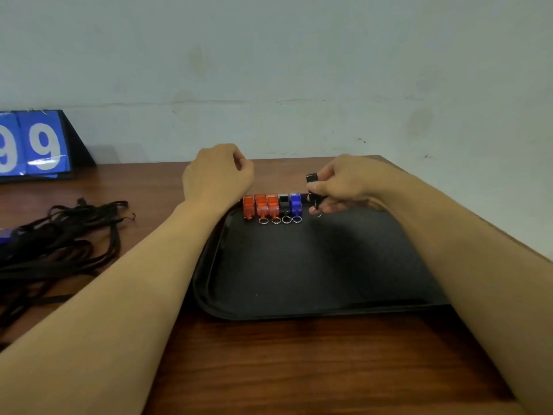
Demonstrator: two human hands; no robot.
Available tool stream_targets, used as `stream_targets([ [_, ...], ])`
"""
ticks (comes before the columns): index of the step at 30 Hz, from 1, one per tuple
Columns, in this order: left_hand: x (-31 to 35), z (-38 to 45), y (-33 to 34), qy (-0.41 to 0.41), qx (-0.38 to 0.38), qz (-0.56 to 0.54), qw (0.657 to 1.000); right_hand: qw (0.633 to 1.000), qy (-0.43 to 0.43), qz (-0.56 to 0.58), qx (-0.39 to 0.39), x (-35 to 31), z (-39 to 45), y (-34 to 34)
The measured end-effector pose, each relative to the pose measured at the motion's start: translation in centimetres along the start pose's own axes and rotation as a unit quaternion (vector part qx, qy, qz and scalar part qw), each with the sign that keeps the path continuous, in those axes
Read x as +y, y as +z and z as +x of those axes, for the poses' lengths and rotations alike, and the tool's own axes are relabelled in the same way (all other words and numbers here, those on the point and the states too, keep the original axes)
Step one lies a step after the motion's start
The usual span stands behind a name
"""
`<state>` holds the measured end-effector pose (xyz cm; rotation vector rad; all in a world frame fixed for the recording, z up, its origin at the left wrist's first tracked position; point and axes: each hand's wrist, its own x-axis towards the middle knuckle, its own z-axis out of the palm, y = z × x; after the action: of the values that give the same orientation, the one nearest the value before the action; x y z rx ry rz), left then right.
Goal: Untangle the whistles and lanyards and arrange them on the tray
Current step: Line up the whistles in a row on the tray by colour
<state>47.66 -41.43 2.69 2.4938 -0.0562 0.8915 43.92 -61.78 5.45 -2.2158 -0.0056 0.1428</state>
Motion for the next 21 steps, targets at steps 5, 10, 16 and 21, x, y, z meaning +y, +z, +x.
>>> stream_targets([
  [5,-0.8,0.2,0.4,-0.016,0.0,-0.007,1.0,1.0,0.017,-0.006,-0.009,0.5,0.9,0.1],
  [10,-2.3,-0.1,0.5,-0.063,0.011,-0.037,0.997,0.997,0.009,-0.078,0.014,0.8,1.0,0.4],
  [16,-3.2,0.0,1.3,-0.105,-0.006,-0.057,0.993,0.998,0.021,-0.056,0.016,1.2,1.7,0.9],
  [21,-3.2,0.0,1.6,-0.104,-0.011,-0.06,0.993,0.988,0.014,-0.153,0.016,0.8,1.5,1.1],
])
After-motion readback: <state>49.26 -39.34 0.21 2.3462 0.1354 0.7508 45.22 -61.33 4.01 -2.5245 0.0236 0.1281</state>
